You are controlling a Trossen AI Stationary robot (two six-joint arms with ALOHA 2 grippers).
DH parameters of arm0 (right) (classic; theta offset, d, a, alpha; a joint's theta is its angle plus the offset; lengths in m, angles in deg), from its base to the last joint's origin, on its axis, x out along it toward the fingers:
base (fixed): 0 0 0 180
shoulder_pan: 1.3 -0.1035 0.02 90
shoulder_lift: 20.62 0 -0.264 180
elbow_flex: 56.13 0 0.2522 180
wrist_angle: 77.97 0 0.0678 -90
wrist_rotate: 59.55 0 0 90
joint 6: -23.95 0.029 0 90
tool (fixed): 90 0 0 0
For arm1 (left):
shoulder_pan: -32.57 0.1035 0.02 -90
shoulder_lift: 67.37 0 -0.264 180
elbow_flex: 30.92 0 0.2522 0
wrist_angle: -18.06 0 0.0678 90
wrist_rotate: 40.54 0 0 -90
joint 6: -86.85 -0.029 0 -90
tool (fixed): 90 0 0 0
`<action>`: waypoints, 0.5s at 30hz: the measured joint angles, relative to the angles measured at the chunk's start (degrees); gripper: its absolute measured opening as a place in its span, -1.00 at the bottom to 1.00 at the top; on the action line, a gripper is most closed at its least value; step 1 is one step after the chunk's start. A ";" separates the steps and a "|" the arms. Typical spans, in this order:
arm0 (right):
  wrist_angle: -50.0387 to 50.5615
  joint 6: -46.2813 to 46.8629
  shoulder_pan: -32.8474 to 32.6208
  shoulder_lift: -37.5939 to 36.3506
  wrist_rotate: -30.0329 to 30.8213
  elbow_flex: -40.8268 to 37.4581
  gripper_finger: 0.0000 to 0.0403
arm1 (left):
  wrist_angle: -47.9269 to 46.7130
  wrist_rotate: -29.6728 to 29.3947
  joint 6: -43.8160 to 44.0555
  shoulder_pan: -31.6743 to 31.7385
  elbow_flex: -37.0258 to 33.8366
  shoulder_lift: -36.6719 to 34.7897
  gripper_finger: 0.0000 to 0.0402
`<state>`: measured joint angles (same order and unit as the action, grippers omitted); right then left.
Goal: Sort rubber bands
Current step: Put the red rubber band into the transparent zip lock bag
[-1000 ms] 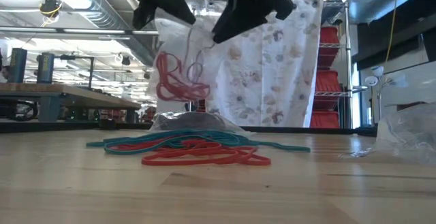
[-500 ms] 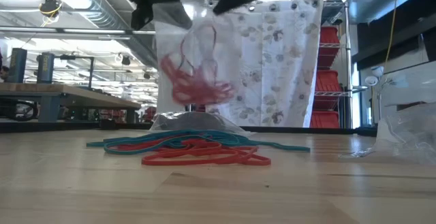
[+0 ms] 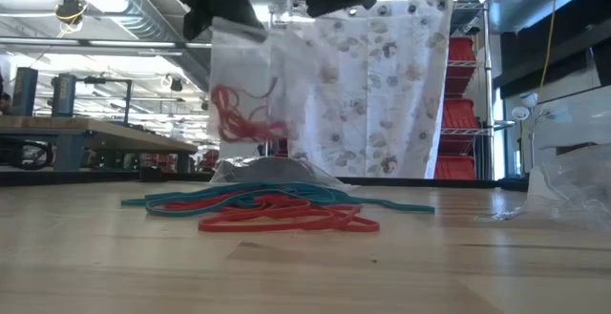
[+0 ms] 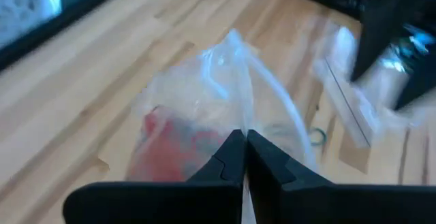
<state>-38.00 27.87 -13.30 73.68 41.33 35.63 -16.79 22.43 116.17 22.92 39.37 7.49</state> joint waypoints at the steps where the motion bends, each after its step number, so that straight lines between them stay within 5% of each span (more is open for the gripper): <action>1: 0.30 0.33 -0.04 0.13 -1.98 -0.04 -0.32 | -0.17 -0.52 -0.43 0.00 0.00 -0.61 -1.00; 6: -1.41 0.53 -1.13 3.60 -8.59 -4.15 -0.17 | -2.44 -1.76 -0.88 0.11 0.04 -2.74 -1.00; 15: -9.20 0.14 -6.40 11.24 -10.08 -11.57 -0.25 | -3.75 -1.91 0.26 -0.02 0.04 -2.48 -1.00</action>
<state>-47.20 28.01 -19.69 84.93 31.25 24.06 -20.53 20.51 116.43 22.90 39.42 5.01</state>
